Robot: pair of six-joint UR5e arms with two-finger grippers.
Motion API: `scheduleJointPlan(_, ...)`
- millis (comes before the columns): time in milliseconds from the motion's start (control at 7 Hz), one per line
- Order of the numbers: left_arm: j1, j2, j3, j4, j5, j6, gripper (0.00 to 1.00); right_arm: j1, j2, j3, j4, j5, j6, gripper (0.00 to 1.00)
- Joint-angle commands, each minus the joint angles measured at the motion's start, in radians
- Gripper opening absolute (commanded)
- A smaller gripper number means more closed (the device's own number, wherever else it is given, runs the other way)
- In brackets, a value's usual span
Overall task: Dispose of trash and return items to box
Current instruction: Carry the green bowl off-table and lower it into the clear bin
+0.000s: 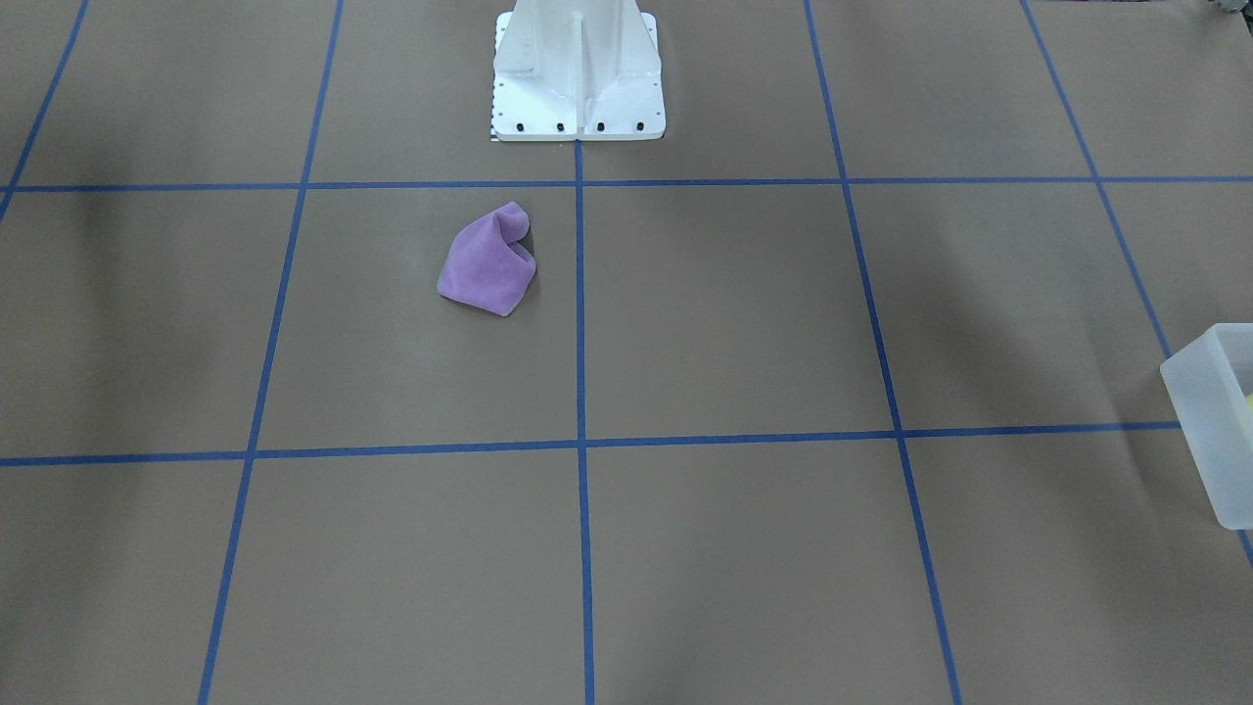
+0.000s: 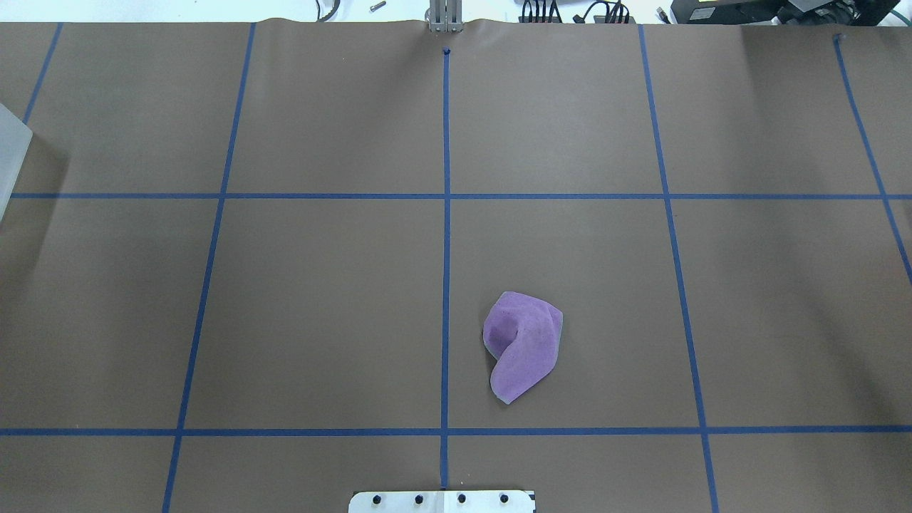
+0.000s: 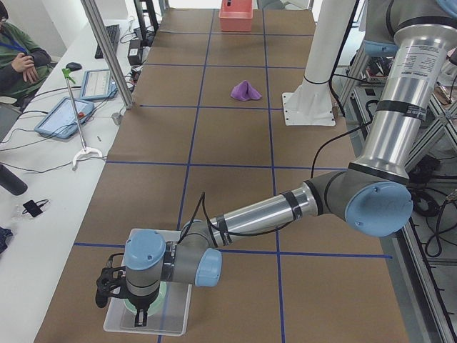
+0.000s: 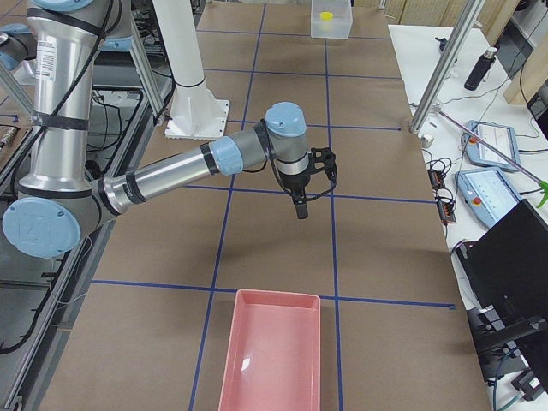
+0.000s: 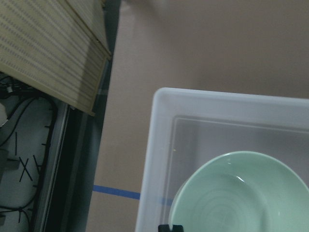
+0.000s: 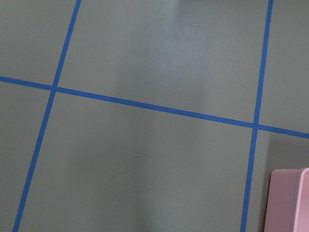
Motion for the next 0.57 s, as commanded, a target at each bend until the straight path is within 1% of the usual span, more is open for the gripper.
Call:
scheduleJointPlan(0, 0.079, -0.005, 0.061, -0.094, 0.065, -0.138, 0.0, -0.001, 0.005, 0.001, 0.001, -0.01, 0.0, 1.0)
scheduleJointPlan(143, 0.117, -0.004, 0.062, -0.127, 0.076, -0.218, 0.0, -0.003, 0.005, 0.001, 0.001, -0.013, 0.0, 1.0)
scheduleJointPlan(429, 0.145, 0.004, 0.064, -0.152, 0.09, -0.254, 0.0, -0.003, 0.007, 0.001, 0.001, -0.013, 0.0, 1.0)
